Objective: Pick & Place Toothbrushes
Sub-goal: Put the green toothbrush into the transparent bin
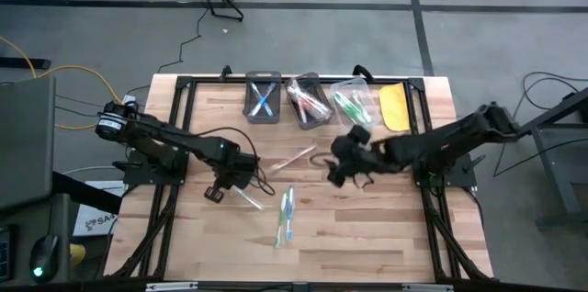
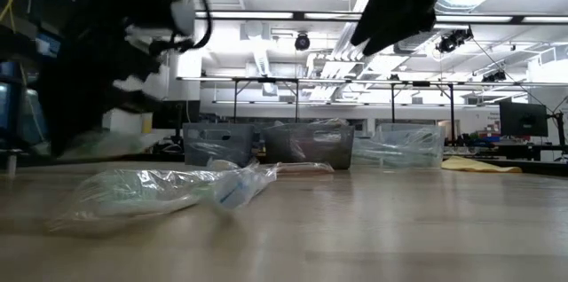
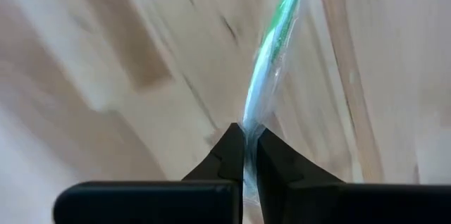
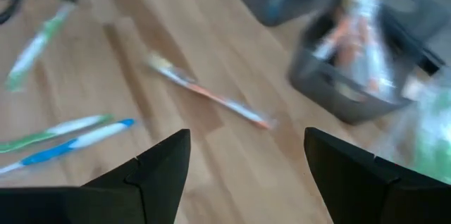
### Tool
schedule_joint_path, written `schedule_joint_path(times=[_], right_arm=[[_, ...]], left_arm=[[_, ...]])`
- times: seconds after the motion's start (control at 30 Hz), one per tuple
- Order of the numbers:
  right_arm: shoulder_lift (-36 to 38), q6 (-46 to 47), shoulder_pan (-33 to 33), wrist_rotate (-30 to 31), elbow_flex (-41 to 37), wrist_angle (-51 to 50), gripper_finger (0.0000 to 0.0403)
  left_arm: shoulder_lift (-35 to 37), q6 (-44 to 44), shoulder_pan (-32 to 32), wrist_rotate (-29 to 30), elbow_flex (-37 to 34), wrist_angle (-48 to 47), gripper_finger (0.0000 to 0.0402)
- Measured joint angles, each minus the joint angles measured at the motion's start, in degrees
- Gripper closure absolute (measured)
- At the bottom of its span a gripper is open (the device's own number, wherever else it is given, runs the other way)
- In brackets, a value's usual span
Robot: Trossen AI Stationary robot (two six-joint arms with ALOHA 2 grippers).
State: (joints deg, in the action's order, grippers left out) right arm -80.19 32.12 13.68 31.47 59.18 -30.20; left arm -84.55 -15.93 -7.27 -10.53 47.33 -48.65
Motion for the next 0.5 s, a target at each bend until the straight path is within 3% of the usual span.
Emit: schedule_joint_path(times=[0.27, 0.5], right_arm=[[-11.5, -6.6, 8.0, 4.8, 0.0, 18.5, 0.0133], [-18.4, -12.9, 11.3, 7.1, 0.0, 32.3, 0.0133]], left_arm=[[0.1, -0.2, 0.0, 11.2, 9.2, -0.2, 0.0394], [0.1, -0.3, 0.0, 21.3, 13.4, 0.7, 0.0394]])
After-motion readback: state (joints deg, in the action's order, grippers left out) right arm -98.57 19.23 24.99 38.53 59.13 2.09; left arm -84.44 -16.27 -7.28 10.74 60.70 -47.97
